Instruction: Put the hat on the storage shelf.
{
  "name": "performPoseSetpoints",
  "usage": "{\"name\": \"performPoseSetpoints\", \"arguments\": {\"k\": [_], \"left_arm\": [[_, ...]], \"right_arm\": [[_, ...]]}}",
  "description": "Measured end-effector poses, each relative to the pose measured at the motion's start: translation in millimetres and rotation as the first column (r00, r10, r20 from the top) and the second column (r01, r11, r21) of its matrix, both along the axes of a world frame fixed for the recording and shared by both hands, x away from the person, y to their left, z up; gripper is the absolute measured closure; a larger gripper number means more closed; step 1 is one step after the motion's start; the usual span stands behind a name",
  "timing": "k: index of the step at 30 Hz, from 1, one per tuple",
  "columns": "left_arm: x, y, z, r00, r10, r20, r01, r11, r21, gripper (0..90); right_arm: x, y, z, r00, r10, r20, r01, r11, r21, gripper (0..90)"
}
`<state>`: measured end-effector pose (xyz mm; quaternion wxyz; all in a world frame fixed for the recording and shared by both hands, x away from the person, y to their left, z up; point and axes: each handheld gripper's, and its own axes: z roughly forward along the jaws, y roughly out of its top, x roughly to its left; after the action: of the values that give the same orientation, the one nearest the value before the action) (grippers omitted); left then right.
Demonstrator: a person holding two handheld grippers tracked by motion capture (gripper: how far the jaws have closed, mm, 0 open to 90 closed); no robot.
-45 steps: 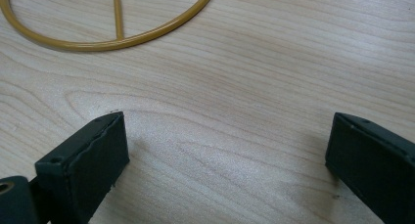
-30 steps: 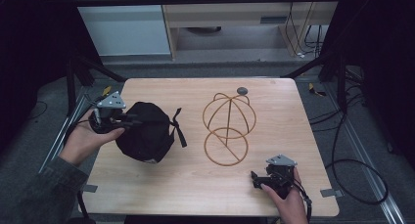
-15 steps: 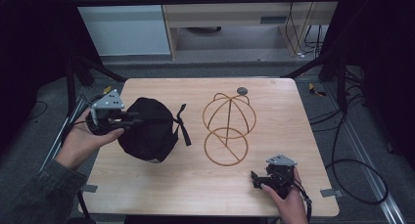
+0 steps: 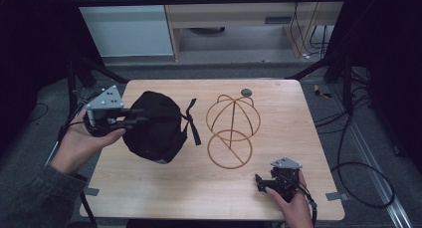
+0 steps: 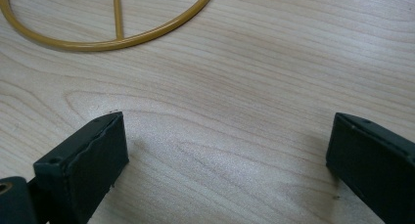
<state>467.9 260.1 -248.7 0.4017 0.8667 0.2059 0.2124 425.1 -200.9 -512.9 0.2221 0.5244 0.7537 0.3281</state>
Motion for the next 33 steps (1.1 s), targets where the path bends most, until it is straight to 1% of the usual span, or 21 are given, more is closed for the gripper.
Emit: {"name": "performPoseSetpoints", "arguments": {"k": [4,7,12,22,26,33], "left_arm": [[-5.4,-4.4,12.7,0.9995,-0.01,0.031,0.01,0.9999,-0.01,72.4],[-10.0,-9.9,22.5,0.9984,-0.024,0.051,0.024,0.9997,-0.008,72.4],[-16.5,-18.1,32.4,0.9961,-0.046,0.076,0.047,0.9988,-0.013,72.4],[-24.1,-35.1,48.7,0.9915,-0.08,0.103,0.082,0.9966,-0.009,72.4],[-26.9,-42.1,56.3,0.9892,-0.093,0.114,0.093,0.9956,0.002,72.5],[-21.7,-55.1,63.7,0.988,-0.106,0.112,0.105,0.9944,0.011,72.5]], "right_arm": [[0.0,-0.1,0.0,1.0,0.0,0.0,0.0,1.0,-0.001,2.0],[0.0,-0.1,0.0,1.0,0.001,0.0,-0.001,1.0,-0.002,2.0],[0.0,-0.2,0.1,1.0,0.0,0.0,0.0,1.0,-0.004,2.0],[0.3,-0.3,-0.1,1.0,0.002,0.0,-0.002,1.0,-0.005,1.8],[0.3,-0.3,-0.1,1.0,0.002,0.0,-0.002,1.0,-0.005,1.8],[0.3,-0.3,0.0,1.0,0.002,0.0,-0.002,1.0,-0.004,1.8]]}}
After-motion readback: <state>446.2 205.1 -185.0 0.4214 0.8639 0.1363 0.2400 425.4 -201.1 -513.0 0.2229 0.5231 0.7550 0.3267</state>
